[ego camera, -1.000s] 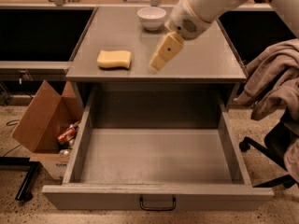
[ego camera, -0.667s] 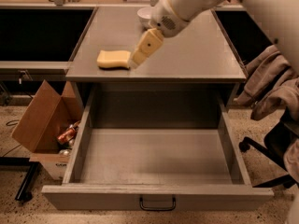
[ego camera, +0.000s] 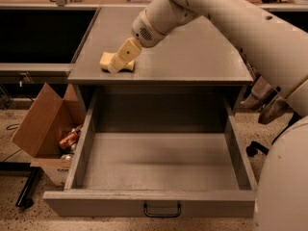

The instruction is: Place sponge into top drawer

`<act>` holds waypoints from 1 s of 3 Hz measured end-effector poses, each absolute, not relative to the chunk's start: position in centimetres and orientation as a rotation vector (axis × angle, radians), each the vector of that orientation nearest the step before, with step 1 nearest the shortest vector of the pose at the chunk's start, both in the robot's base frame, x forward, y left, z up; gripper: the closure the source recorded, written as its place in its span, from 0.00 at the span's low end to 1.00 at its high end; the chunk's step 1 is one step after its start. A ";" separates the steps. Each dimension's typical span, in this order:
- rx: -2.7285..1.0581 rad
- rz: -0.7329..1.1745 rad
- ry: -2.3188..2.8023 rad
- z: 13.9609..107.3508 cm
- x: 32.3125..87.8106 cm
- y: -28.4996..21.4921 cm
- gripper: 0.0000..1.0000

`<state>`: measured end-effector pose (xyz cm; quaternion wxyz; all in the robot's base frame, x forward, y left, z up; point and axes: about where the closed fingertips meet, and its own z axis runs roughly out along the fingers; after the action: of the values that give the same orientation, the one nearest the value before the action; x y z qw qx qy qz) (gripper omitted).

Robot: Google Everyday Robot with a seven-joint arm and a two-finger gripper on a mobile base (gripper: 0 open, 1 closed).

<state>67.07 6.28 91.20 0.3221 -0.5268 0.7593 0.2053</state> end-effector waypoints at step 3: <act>-1.223 0.379 1.978 86.4 74.2 5.3 0.00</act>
Offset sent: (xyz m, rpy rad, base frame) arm 0.0733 -0.0240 -0.0344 -0.0066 -0.1665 -0.1707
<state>74.25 5.34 86.40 0.3827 -0.4795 0.7756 0.1486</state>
